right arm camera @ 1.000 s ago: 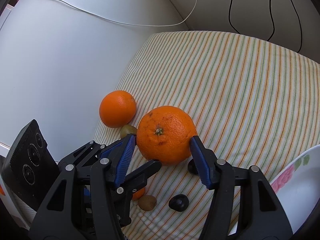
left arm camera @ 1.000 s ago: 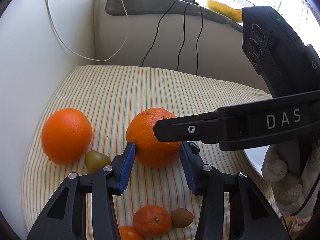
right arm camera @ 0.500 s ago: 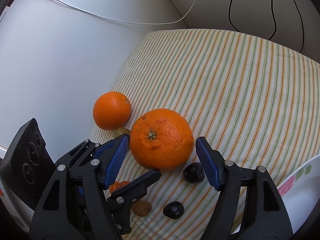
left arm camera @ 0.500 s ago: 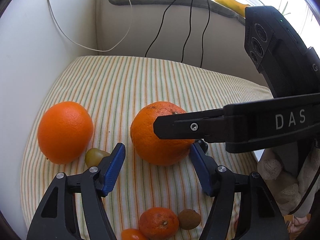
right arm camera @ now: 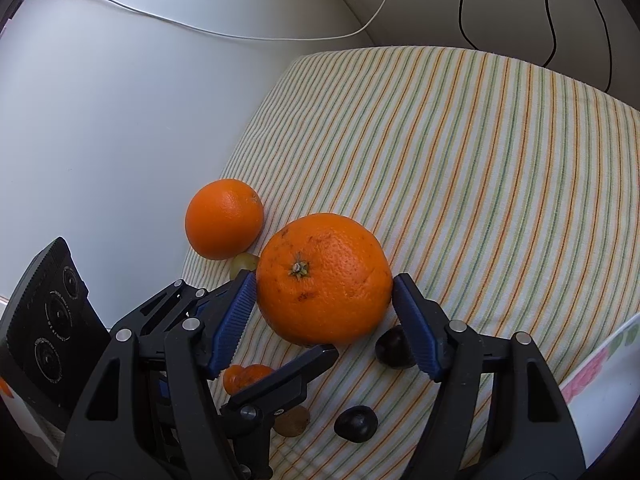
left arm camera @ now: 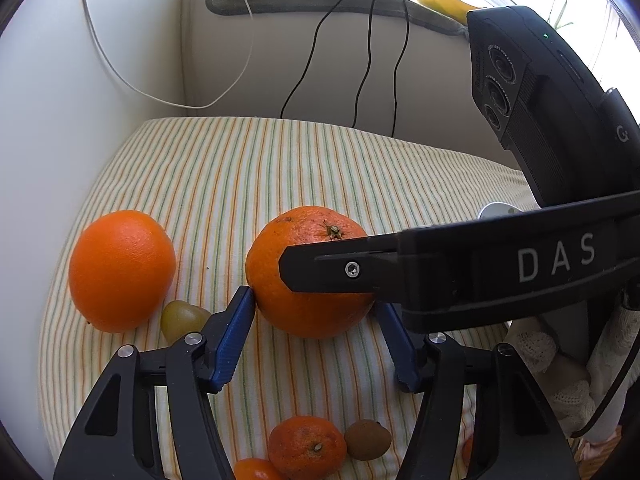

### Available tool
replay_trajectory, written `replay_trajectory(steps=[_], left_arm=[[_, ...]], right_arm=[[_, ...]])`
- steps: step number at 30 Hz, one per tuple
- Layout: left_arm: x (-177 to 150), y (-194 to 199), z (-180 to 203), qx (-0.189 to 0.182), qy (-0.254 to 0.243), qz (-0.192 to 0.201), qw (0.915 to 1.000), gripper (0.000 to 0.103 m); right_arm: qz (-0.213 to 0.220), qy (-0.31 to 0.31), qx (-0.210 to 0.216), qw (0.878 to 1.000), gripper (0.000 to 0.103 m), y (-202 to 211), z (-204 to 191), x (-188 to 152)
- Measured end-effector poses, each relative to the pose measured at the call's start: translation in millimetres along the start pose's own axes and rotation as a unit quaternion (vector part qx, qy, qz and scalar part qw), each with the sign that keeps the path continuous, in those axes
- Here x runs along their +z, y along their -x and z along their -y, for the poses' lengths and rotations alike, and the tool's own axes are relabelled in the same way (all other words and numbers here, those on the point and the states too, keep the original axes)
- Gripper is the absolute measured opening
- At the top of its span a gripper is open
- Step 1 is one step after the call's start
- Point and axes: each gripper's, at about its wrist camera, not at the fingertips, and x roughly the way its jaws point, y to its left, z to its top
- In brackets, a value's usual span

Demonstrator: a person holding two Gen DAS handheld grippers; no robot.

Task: Organize fruits
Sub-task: 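Carry the large orange with the right gripper over the white plate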

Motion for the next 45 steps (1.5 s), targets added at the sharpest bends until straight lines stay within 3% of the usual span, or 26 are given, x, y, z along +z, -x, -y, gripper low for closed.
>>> replay_trajectory(steps=[12,22,35,45], left_arm=[[-2.5,36.7,35.6,-0.003,-0.023,0.035,0.9991,0.062],[-8.6,46.4,87.7,-0.03,-0.051,0.046,0.9972,0.061],[-6.5,24.3,151.7,-0.064,-0.089,0.029,0.9935,0.061],[-0.5,-0.9,175.1,-0.072,-0.097,0.009,0.9926,0.061]], right_arm=[[0.031,0.02,-0.013,0.999,0.073,54.7,-13.7,-22.9],[0.056,0.021,-0.041,0.997,0.073,104.6,-0.9,-54.4],[0.08,-0.009,-0.073,0.994,0.073,158.5,52.3,-87.1],[0.083,-0.031,-0.09,0.992,0.073,166.3,82.5,-92.0]])
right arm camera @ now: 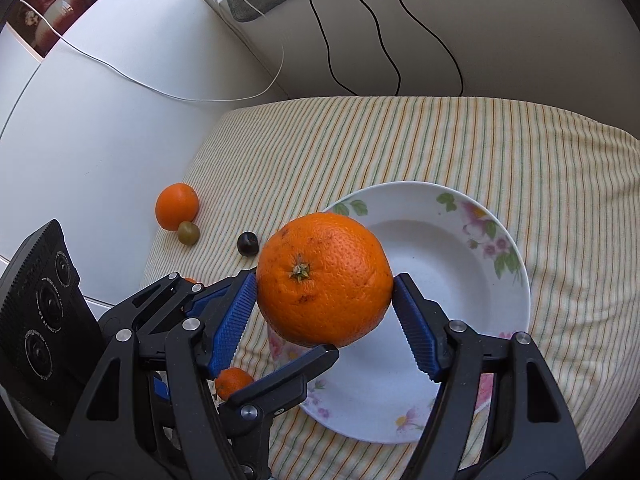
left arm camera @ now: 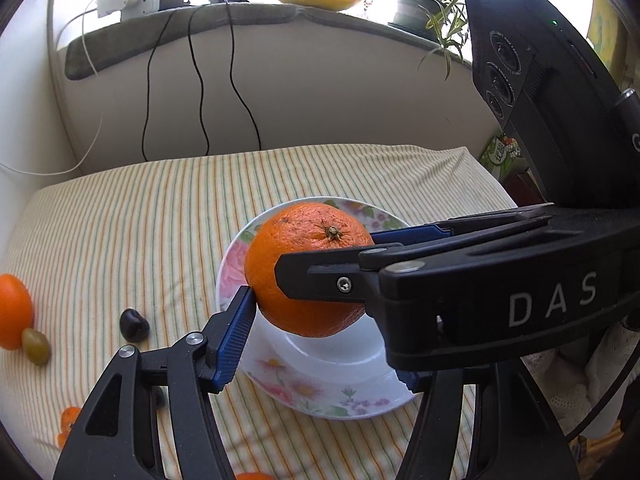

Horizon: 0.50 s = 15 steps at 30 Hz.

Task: Organize fruits
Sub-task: 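Carry the large orange with the right gripper over the white plate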

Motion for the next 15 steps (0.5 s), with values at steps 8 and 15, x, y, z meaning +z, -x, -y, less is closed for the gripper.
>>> replay_trajectory(steps=[8,15], left_arm=[[-0.2,-12.9,9.4,0.008,-0.009,-0.012,0.9999,0.06],[2.2,-24.6,12.6,0.017,-0.019,-0.017,0.9995,0.058]], right_arm=[[-0.003,-0.008,-0.016,1.0,0.073,-8.2,14.1,0.8],[-0.004,-0.004,-0.035,0.999,0.073,-15.0,18.6,4.3]])
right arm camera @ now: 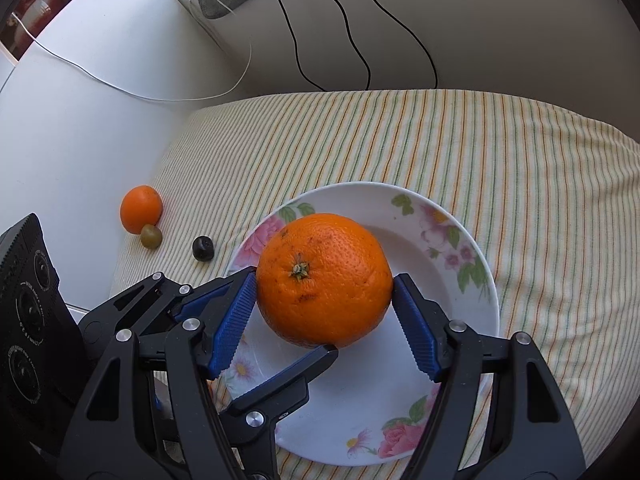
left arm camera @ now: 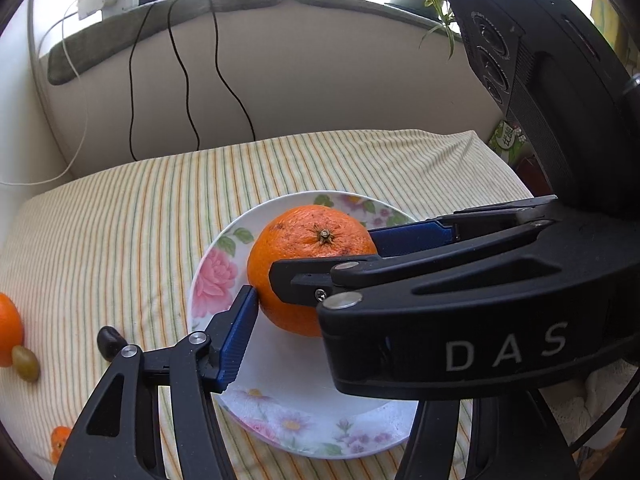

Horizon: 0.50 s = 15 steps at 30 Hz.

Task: Organize fruits
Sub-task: 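Carry the large orange with the right gripper over the white plate, then lower the orange onto the plate and open the right gripper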

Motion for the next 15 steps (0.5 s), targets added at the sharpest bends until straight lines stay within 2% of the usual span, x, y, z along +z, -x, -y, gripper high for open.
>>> replay_trajectory(steps=[5,15], left_arm=[[1.0,2.6,1.6,-0.001,-0.007,0.003,1.0,0.058],[-4.5,19.4,-4.3,0.005,-0.007,0.008,0.9999,0.058]], right_arm=[[0.002,-0.022,0.013,1.0,0.073,-1.1,8.6,2.4],[0.043,-0.006,-0.003,0.999,0.075,27.6,6.7,-1.7]])
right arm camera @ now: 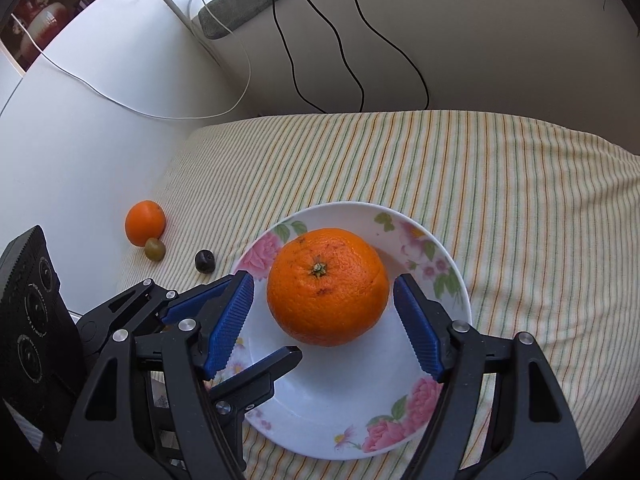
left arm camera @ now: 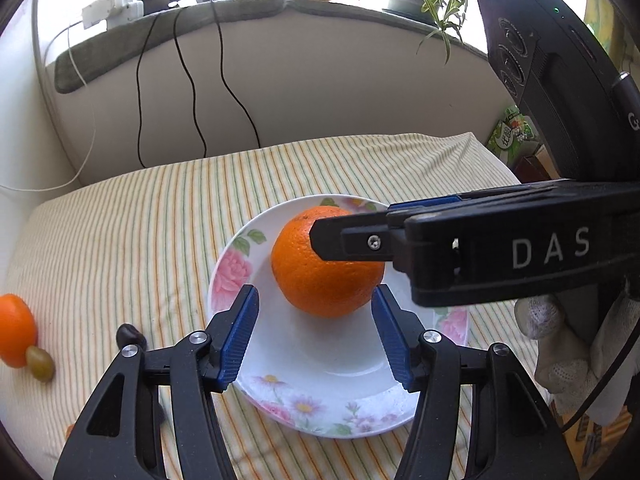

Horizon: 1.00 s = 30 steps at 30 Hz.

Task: Organize fruits
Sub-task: 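Lower the orange onto the plate and open the right gripper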

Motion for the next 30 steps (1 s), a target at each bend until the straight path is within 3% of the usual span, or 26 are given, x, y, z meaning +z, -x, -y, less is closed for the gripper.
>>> replay_trajectory(steps=[7,12,14,17,30], left_arm=[[-9.8,25.1,-4.0,0.004,-0.003,0.023,0.9997,0.058],[-19.7,48.4,-18.4,0.005,0.006,0.051,0.9987,0.058],[-24.9,58.0,-24.5,0.008,0.009,0.061,0.998,0.058],[-33.5,72.2,-36.0,0.021,0.017,0.07,0.9971,0.058],[-83.4,120.2,-120.2,0.091,0.098,0.095,0.9864,0.059]], right_arm=[[0.041,-0.017,0.008,0.999,0.075,21.9,1.3,-5.9],[0.071,0.012,0.003,0.997,0.076,35.3,-12.8,-10.0],[0.084,0.027,0.002,0.996,0.088,38.3,-21.7,-10.8],[0.102,0.05,0.005,0.994,0.088,43.6,-36.1,-11.8],[0.072,0.137,0.017,0.988,0.088,21.3,-107.6,-17.8]])
